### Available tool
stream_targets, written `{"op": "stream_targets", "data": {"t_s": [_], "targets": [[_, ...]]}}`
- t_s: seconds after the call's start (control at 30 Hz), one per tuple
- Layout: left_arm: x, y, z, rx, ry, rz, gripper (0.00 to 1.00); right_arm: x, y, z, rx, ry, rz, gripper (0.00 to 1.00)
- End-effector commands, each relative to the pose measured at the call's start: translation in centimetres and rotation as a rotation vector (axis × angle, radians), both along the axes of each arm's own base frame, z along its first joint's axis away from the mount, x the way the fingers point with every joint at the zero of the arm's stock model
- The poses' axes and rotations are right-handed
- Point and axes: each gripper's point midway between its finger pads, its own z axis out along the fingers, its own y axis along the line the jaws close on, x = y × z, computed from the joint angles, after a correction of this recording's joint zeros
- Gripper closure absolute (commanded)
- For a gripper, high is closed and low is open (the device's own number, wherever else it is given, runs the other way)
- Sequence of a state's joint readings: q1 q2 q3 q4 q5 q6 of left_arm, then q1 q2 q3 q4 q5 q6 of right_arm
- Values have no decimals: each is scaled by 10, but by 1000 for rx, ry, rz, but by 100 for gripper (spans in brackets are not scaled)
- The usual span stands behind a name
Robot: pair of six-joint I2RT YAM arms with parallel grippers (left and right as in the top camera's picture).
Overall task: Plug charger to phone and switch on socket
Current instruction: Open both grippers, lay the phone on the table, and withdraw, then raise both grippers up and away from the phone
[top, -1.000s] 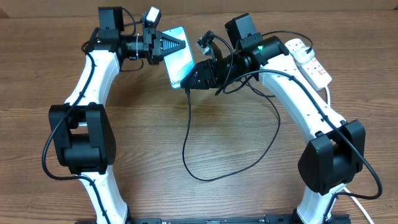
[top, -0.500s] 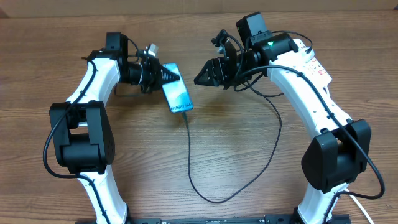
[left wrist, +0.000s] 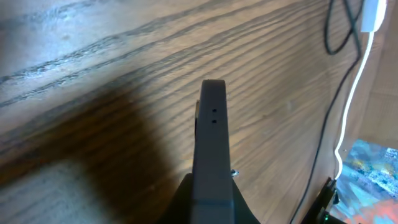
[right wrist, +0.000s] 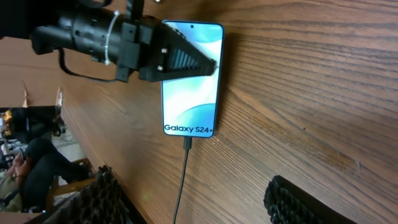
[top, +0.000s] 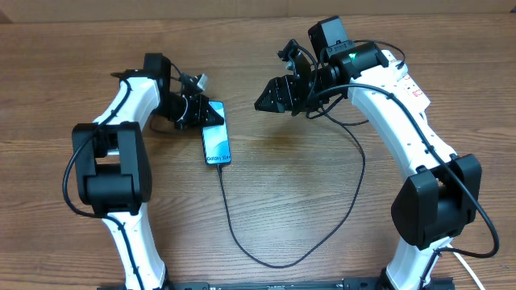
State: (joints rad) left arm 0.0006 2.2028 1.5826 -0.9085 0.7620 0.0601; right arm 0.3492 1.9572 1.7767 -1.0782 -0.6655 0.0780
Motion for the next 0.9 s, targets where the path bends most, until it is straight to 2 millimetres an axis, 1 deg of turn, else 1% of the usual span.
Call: {"op": "stream_targets", "data": {"t_s": [0.0, 0.07, 0.23, 0.33, 0.37, 0.5, 0.53, 0.7, 0.83, 0.87], "targets": [[5, 0, 3, -14, -41, -18, 96, 3, 0, 14, -5, -51, 0, 24], [7, 0, 2, -7, -48, -18, 96, 3, 0, 14, -5, -51, 0, 23], [6, 6, -8, 80, -34, -10, 96, 3, 0, 14, -6, -50, 0, 23], [6, 3, -11, 100, -37, -19, 96, 4, -2, 12, -21, -53, -6, 23], [6, 1, -11, 102, -42, -26, 94, 4, -3, 12, -23, -51, -7, 23], [8, -1, -15, 140, -42, -20, 74, 3, -3, 11, -25, -47, -7, 23], [8, 0, -16, 150, -41, -19, 72, 3, -3, 11, -25, -46, -7, 23], [8, 2, -17, 166, -38, -14, 71, 2, -5, 10, -35, -40, -9, 23], [8, 9, -22, 215, -17, 18, 68, 2, -8, 7, -56, -38, -17, 23], [8, 11, -23, 226, -13, 22, 66, 1, -8, 7, -59, -36, -17, 23]]}}
